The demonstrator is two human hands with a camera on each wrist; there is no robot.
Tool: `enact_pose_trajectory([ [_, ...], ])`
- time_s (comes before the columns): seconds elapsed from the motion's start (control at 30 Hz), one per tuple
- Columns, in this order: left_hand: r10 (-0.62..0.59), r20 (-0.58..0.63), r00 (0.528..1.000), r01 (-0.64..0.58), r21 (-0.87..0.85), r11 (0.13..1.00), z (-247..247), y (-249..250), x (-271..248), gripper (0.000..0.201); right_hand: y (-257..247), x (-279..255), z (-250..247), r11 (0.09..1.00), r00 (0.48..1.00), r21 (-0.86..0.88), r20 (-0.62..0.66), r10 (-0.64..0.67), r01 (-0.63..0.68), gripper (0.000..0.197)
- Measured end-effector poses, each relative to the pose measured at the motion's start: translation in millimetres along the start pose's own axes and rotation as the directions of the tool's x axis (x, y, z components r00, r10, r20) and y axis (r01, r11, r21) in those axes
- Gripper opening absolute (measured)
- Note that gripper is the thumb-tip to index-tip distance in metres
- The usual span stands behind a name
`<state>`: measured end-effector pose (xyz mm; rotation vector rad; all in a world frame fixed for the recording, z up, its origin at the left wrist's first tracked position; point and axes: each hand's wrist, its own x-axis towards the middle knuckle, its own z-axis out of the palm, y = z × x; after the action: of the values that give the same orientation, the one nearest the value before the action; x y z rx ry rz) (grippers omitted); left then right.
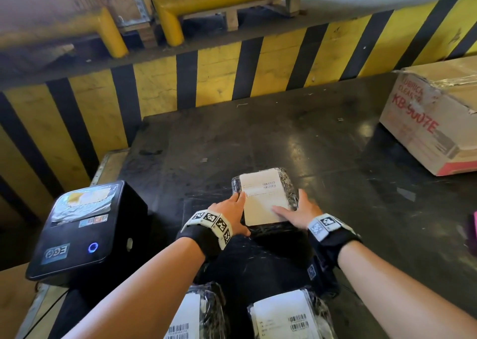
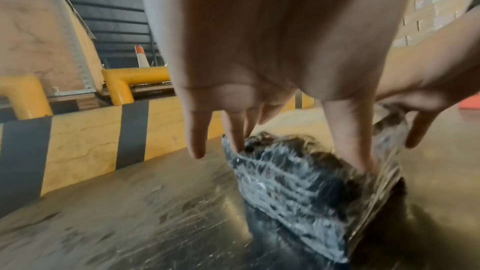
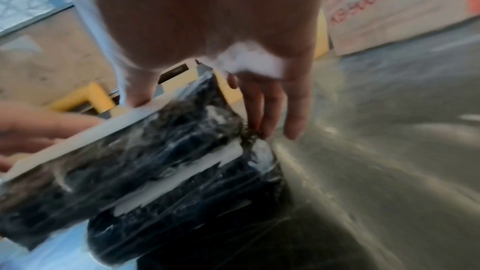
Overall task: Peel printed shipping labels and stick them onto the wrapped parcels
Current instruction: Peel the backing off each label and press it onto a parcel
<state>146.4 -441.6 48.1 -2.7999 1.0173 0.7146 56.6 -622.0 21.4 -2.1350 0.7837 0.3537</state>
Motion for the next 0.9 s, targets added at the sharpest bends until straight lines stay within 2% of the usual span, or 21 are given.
enact_pose_trajectory([
  [0.13, -0.107, 0.077, 0.991, 0.111, -0.056, 0.992, -1.0, 0.8, -7.4, 0.091, -17.5, 3.1, 3.1, 0.998, 0.999, 0.042, -0.01, 0.044, -0.043, 0.106],
  [0.27, -0.091, 0.119, 0.989, 0.097, -0.047, 0.994, -0.7, 4.5, -11.6, 0.083, -17.8, 2.2, -3.5, 0.98, 0.996, 0.175, 0.0, 0.094, -0.092, 0.114],
  [0.37, -0.089, 0.116, 0.989, 0.093, -0.029, 0.995, -1.1, 1.7, -14.1, 0.076, -21.7, -0.7, -2.0, 0.963, 0.997, 0.265, -0.053, 0.053, -0.037, 0.114],
  [0.47, -0.095, 0.053, 0.994, 0.096, -0.022, 0.995, -13.6, -0.2, -21.2, 0.066, -27.5, -0.4, -1.5, 0.955, 0.994, 0.294, -0.111, -0.016, 0.048, 0.107],
  [0.57, -0.113, -0.107, 0.988, 0.105, -0.082, 0.991, -45.5, -1.3, -39.6, 0.074, -20.4, 0.9, -4.4, 0.92, 0.994, 0.387, -0.108, -0.024, 0.065, 0.101],
  [0.7, -0.118, -0.348, 0.93, 0.049, -0.202, 0.978, -67.8, -9.0, -96.4, 0.079, 5.4, -9.3, -5.8, 0.826, 0.996, 0.56, -0.085, -0.021, 0.065, 0.098],
  [0.77, -0.129, -0.363, 0.923, 0.049, -0.222, 0.974, -57.4, -12.5, -131.1, 0.081, 17.4, -19.5, -7.4, 0.777, 0.996, 0.625, -0.084, -0.023, 0.071, 0.089],
  [0.9, -0.205, -0.26, 0.944, 0.152, -0.209, 0.966, -17.8, -14.4, -184.1, 0.08, 26.4, -40.3, -5.3, 0.677, 0.998, 0.734, -0.062, -0.022, 0.061, 0.076],
])
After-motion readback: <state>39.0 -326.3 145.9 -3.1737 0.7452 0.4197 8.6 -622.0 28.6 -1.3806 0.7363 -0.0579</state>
